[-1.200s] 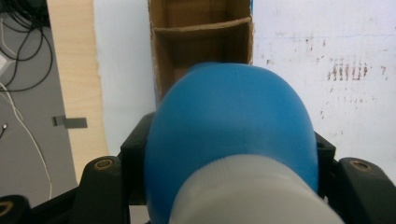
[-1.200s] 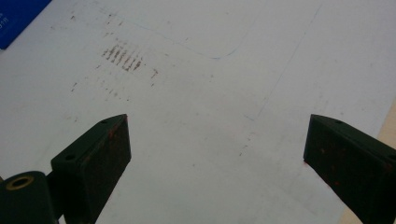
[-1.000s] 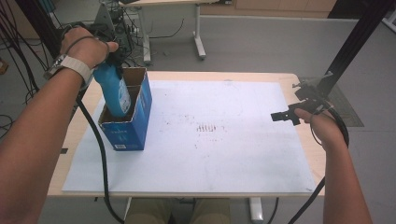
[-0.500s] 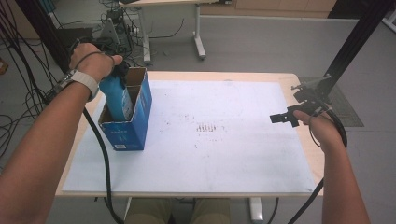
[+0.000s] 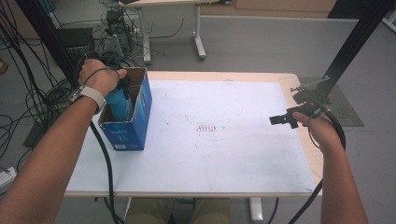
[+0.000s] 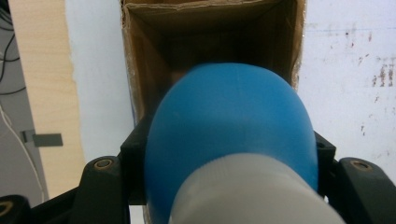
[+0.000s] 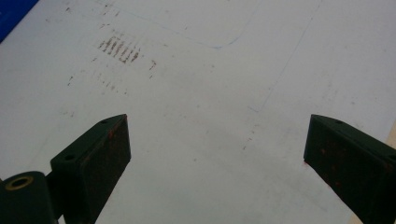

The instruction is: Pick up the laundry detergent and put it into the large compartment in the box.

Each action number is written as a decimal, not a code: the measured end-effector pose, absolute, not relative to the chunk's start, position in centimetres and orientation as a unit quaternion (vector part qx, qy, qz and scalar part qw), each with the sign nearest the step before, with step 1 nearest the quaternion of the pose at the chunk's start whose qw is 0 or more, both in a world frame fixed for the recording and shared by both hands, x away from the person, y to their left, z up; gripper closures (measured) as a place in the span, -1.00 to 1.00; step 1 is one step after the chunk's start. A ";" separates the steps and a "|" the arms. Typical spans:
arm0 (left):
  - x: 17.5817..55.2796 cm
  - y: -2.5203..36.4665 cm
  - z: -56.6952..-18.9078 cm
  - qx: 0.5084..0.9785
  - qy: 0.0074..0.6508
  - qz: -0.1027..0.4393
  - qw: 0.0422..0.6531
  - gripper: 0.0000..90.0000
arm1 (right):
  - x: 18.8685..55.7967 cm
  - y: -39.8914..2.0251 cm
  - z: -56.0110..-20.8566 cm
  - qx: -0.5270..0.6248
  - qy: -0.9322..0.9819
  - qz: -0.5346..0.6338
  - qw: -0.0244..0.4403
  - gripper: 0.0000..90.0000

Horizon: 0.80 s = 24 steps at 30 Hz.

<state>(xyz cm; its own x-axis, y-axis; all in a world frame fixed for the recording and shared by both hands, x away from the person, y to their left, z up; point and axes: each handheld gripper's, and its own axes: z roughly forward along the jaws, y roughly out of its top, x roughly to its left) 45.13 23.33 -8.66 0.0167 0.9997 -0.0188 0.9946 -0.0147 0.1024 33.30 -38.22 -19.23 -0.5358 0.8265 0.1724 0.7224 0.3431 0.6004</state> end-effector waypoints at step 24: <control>45.3 22.7 -13.5 0.726 0.686 0.042 0.034 -0.14 | 33.8 -37.8 -19.8 0.479 0.816 0.315 0.072 -0.84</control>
